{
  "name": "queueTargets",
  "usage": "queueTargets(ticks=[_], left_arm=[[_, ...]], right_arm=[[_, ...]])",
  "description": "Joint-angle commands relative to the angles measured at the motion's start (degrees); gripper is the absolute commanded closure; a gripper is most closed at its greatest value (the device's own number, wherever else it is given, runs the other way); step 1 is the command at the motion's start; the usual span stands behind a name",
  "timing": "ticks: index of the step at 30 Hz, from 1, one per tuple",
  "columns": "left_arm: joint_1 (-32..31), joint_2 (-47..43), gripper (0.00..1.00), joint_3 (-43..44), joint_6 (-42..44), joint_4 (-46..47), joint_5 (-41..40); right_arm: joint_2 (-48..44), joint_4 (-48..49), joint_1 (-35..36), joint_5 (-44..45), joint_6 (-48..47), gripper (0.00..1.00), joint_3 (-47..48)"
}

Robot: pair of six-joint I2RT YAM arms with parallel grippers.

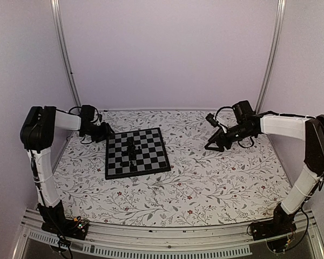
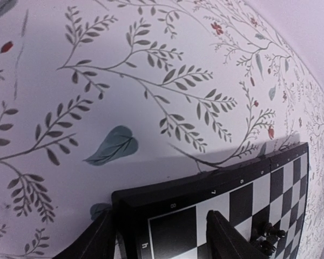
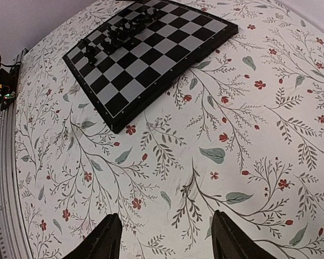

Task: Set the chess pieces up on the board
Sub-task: Adjust the chessboard at the center of the board.

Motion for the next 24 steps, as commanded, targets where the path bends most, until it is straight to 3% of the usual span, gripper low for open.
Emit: queueTargets(ticks=[1, 7, 24], left_arm=[[-2.36, 5.06, 0.43, 3.32, 2.5, 1.08, 5.83], [-5.86, 9.75, 0.43, 10.31, 5.06, -0.78, 7.42], [-14.89, 18.43, 0.45, 26.19, 16.49, -12.56, 14.32]], right_arm=[[3.27, -0.56, 2.22, 2.89, -2.58, 0.43, 2.15], [7.49, -2.29, 6.43, 6.43, -5.62, 0.56, 3.2], [13.6, -3.34, 17.77, 13.98, -12.57, 0.76, 2.1]])
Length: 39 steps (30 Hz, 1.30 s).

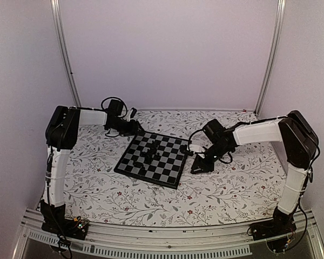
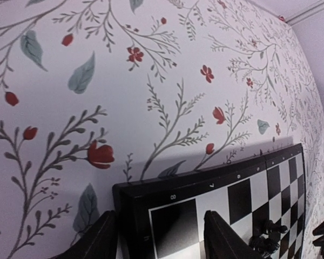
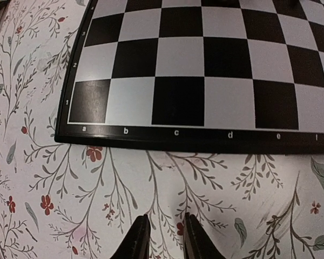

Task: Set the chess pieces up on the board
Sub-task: Adjust the chessboard at the center of the board.

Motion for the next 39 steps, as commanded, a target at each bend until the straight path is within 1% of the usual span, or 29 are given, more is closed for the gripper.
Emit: queueTargets(ticks=[1, 5, 11, 20, 27, 32, 39], left_arm=[[-2.85, 2.47, 0.45, 2.51, 4.67, -7.34, 3.61], [-4.55, 3.25, 0.45, 4.8, 7.06, -11.21, 4.02], [-6.19, 2.77, 0.44, 4.97, 8.89, -13.19, 3.44], [-7.75, 2.29, 0.48, 4.18, 11.94, -16.19, 4.21], [-8.63, 2.07, 0.48, 4.23, 13.22, -17.41, 4.0], [-9.21, 1.94, 0.48, 4.52, 13.88, -18.07, 4.24], [-10.98, 2.75, 0.49, 5.49, 15.04, -20.27, 7.34]], right_arm=[[1.79, -0.33, 3.67, 3.37, -2.41, 0.76, 0.3], [2.78, 0.75, 6.74, 5.37, -3.41, 0.81, -0.23], [3.56, 1.65, 11.23, 8.71, -5.81, 0.84, -0.54], [4.66, 0.38, 18.68, 9.48, -6.8, 0.85, 0.32], [6.21, -1.03, 23.58, 9.49, -6.33, 0.85, 2.08], [7.55, -2.34, 25.97, 9.72, -5.97, 0.85, 3.85], [9.22, -3.41, 28.59, 9.98, -5.09, 0.84, 5.83]])
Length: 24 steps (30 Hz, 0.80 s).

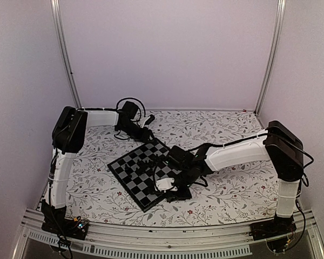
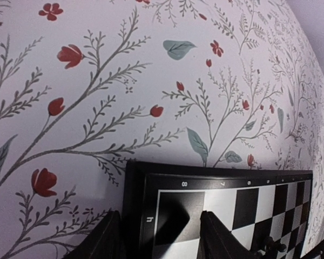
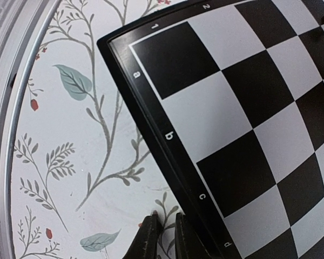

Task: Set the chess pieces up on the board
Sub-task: Adjust the chessboard at the center of the board.

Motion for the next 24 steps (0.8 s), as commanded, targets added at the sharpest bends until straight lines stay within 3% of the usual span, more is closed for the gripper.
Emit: queueTargets(ticks=[1, 15, 19, 24], left_arm=[[-3.26, 1.79, 0.49, 0.47, 1.37, -6.9, 2.85], [-6.44, 3.65, 0.45, 6.65, 1.94, -10.43, 1.34], [-6.3, -0.05, 0.32, 9.07, -1.64, -9.23, -0.49], [-6.21, -11.04, 0.28, 9.39, -4.85, -6.76, -6.52]], right_arm=[[3.84, -2.98, 2.74, 0.03, 0.81, 0.85, 1.06], [7.6, -7.1, 4.91, -3.65, 2.11, 0.84, 8.1], [5.16, -8.75, 4.9, -3.7, 2.15, 0.67, 5.65], [-5.8, -9.14, 4.66, -6.64, 1.21, 0.51, -1.62]])
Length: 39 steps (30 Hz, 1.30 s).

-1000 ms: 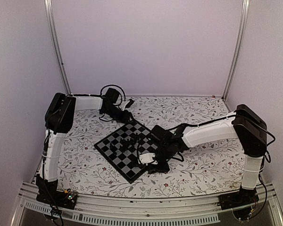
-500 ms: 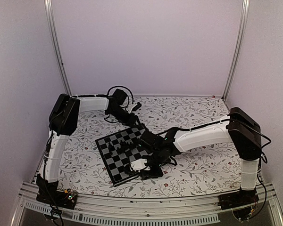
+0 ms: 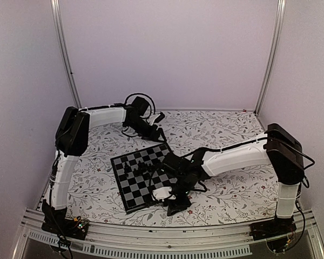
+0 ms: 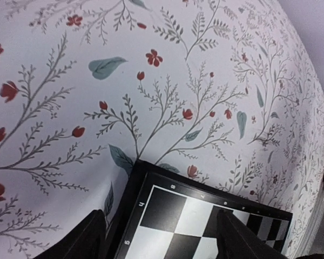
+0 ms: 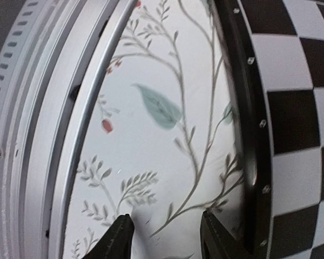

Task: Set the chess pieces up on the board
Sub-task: Adjust the chessboard at the center of the board.

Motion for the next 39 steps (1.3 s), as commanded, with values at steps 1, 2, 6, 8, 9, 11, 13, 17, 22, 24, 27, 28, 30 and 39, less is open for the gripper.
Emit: queueTargets(ticks=[1, 2, 6, 8, 9, 11, 13, 17, 22, 24, 27, 28, 30, 39], left_arm=[[-0.56, -13.82, 0.28, 1.27, -4.06, 1.19, -7.2], [-0.55, -16.31, 0.28, 0.03, -5.04, 0.86, -9.67], [-0.47, -29.77, 0.29, -13.92, -9.85, 2.07, -21.04], [-0.06, -36.44, 0.3, -23.15, -12.85, 3.27, -25.07], [0.49, -39.55, 0.31, -27.48, -14.71, 3.55, -25.89], [1.85, -44.91, 0.32, -36.16, -18.86, 3.47, -28.01], [3.17, -49.62, 0.33, -43.13, -22.93, 3.82, -30.04], [6.6, -54.85, 0.56, -53.89, -26.04, 5.88, -30.77], [11.03, -54.61, 0.92, -59.81, -26.59, 7.99, -30.12], [12.24, -52.5, 0.94, -60.62, -25.7, 8.8, -30.13], [12.93, -48.22, 0.97, -60.22, -24.33, 10.06, -29.89], [12.93, -46.79, 0.98, -59.93, -24.16, 10.58, -29.71], [12.98, -44.28, 0.98, -59.49, -23.87, 11.96, -28.81], [12.46, -37.04, 0.98, -58.86, -22.43, 18.86, -22.72]], right_arm=[[-9.93, -4.7, 0.03, -2.88, -0.22, 0.5, -5.3], [-11.48, -5.18, -0.3, -3.68, -0.13, 0.49, -5.83], [-17.99, -7.22, -4.09, -5.81, -0.03, 0.5, -7.25], [-19.81, -7.88, -7.9, -7.39, 0.1, 0.51, -7.31], [-20.24, -8.05, -10.14, -8.44, 0.21, 0.52, -7.2], [-20.87, -8.02, -15.16, -10.39, 0.44, 0.53, -6.88], [-21.03, -7.6, -20.45, -12.37, 1.16, 0.54, -6.09], [-20.38, -6.75, -28.6, -12.51, 2.7, 0.55, -3.21], [-17.43, -5.91, -35.79, -13.52, 4.11, 0.57, -0.09], [-16.34, -6.34, -36.56, -14.29, 4.49, 0.58, 0.7], [-15.91, -6.77, -36.6, -14.64, 4.87, 0.58, 0.83], [-16.05, -6.77, -36.58, -14.52, 5.09, 0.58, 0.62], [-16.89, -6.63, -36.55, -13.91, 5.17, 0.58, -0.37], [-18.89, -5.16, -36.6, -11.9, 5.51, 0.57, -3.61]])
